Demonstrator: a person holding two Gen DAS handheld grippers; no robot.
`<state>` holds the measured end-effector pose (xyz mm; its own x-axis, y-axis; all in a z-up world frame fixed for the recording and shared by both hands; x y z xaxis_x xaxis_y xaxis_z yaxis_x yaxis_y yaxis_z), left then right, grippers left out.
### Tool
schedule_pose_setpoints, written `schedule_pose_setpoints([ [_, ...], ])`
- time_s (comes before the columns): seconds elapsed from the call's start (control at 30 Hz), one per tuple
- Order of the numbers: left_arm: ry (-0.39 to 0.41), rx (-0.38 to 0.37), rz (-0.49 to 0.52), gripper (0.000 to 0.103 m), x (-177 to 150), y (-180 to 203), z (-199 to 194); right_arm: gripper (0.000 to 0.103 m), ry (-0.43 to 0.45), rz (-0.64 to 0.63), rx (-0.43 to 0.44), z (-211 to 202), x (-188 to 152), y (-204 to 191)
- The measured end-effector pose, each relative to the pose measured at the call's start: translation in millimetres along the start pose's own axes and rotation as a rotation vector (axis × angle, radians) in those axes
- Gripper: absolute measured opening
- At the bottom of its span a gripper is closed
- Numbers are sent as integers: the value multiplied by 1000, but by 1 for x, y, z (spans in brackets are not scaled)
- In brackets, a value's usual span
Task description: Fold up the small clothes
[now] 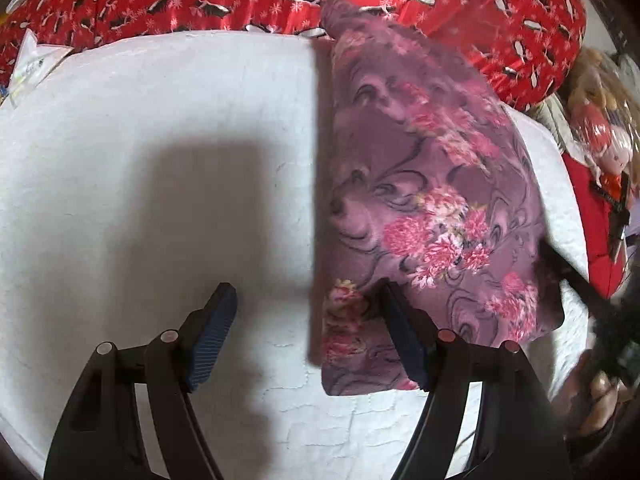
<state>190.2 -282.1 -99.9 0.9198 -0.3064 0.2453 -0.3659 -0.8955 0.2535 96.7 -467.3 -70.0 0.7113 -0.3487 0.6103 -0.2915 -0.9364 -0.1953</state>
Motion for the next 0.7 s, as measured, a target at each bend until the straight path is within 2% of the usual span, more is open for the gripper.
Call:
schedule_pose_setpoints([
  [0.03,2,-7,6,74,1,0,-4,9,-42,11,8,7,-9,3],
  [0.1,40,-57,-3,74,8,1,-19,20,-23,59,26,1,-1,6],
  [0.13,73,-79,-14,74,19,3,-28,22,-5,73,25,-4,5,7],
  [0.23,102,-86,-27,74,47,18,-30,23,140,110,41,-21,47,8],
  [0.3,112,-67,-12,74,60,29,-22,23,158,102,48,-12,66,3],
  [0.4,98,2,-4,75,71,37,7,23,119,56,13,21,75,-3],
  [0.43,82,18,-4,80,73,36,18,21,84,36,-9,33,73,-2],
  [0.47,61,12,-23,82,75,34,27,23,1,-9,-54,54,63,1],
  [0.5,47,-13,-51,82,75,31,28,24,7,-16,-55,55,64,3],
  [0.6,20,-135,-122,82,84,28,21,27,21,89,-4,47,80,16],
  [0.7,24,-178,-157,82,104,34,19,29,91,118,3,44,104,21],
])
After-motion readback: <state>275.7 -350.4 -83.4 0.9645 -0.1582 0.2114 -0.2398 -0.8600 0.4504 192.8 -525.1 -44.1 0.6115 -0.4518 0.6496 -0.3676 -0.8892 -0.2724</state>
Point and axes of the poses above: each gripper's, at about its wrist camera, not at the fingertips, and z roughly the way its jaws point, y to its right, x to its top, the point moved 10 cm from there along z, roughly the way its jaws point, and after that the axes turned 13 degrees about -z, right-handed, at the moved point
